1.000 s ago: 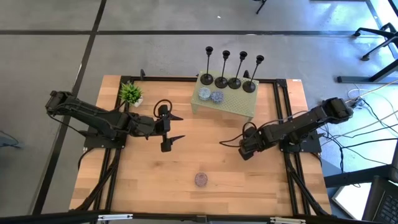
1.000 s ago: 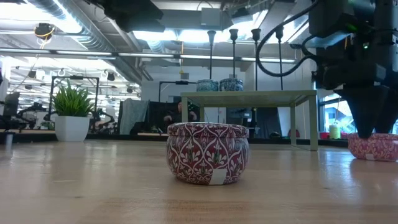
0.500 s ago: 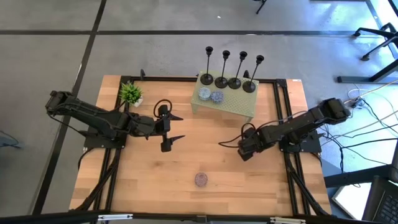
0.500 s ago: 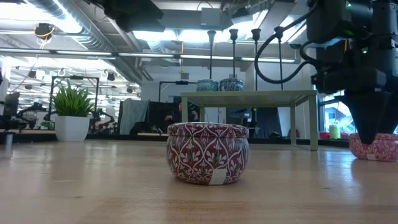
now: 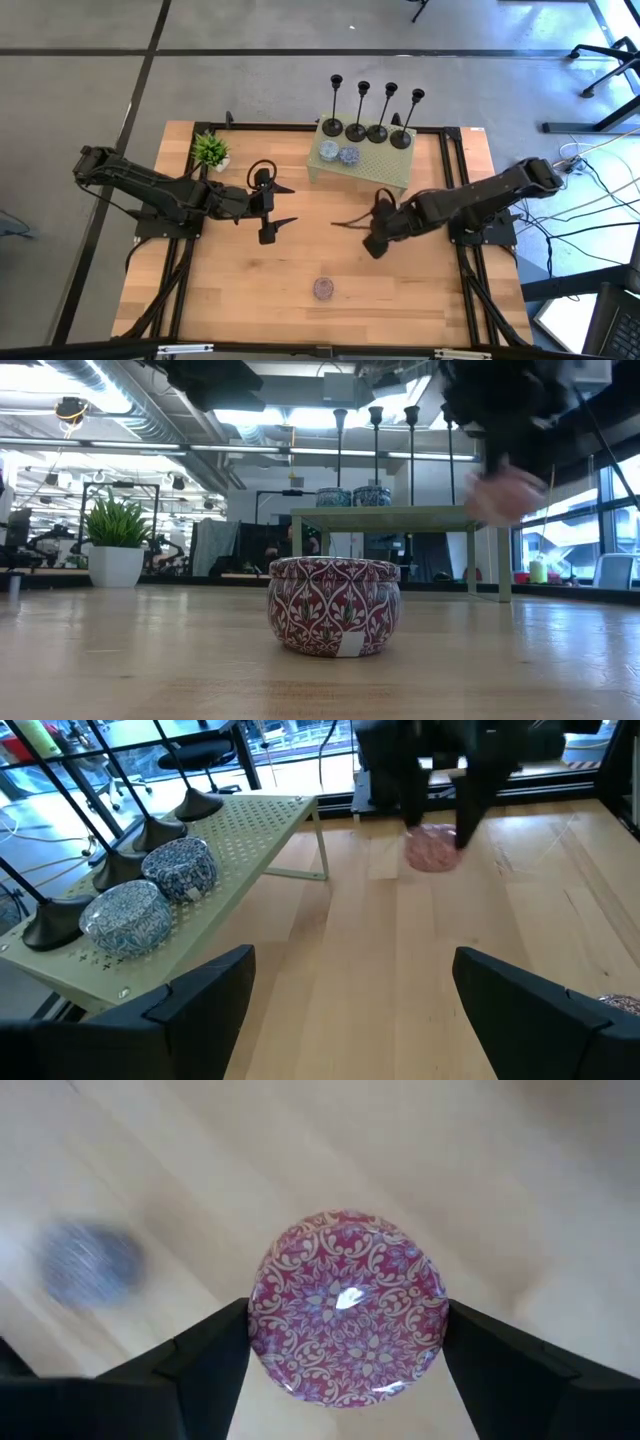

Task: Pick & Place candle stick holders
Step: Put the patterned pink scented candle on the shelf aligned with the black candle holder

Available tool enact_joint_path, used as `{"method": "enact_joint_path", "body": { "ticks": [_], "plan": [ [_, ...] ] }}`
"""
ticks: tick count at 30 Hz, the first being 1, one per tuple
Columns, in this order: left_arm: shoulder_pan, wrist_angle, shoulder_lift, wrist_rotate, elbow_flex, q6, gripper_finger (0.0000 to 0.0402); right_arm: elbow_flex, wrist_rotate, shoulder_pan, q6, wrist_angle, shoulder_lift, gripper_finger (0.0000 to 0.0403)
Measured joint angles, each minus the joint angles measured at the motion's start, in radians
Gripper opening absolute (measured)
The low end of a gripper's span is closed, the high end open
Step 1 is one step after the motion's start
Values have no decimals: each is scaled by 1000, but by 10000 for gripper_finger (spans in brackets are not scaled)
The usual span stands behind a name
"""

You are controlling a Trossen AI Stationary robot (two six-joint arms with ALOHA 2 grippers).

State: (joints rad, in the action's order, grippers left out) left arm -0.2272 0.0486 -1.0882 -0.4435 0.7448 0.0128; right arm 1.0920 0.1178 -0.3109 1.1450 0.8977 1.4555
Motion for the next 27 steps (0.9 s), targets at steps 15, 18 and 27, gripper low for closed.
{"method": "enact_joint_path", "body": {
  "ticks": [15, 18, 27],
  "plan": [
    [0, -1, 0, -3, 0, -34, 338, 199, 432, 246, -418, -11, 15, 310],
    [0, 0, 0, -3, 0, -34, 338, 199, 431, 307, -495, -19, 30, 310],
    [0, 8, 0, -2, 0, -34, 338, 199, 350, 413, -536, -7, 68, 311]
  ]
}}
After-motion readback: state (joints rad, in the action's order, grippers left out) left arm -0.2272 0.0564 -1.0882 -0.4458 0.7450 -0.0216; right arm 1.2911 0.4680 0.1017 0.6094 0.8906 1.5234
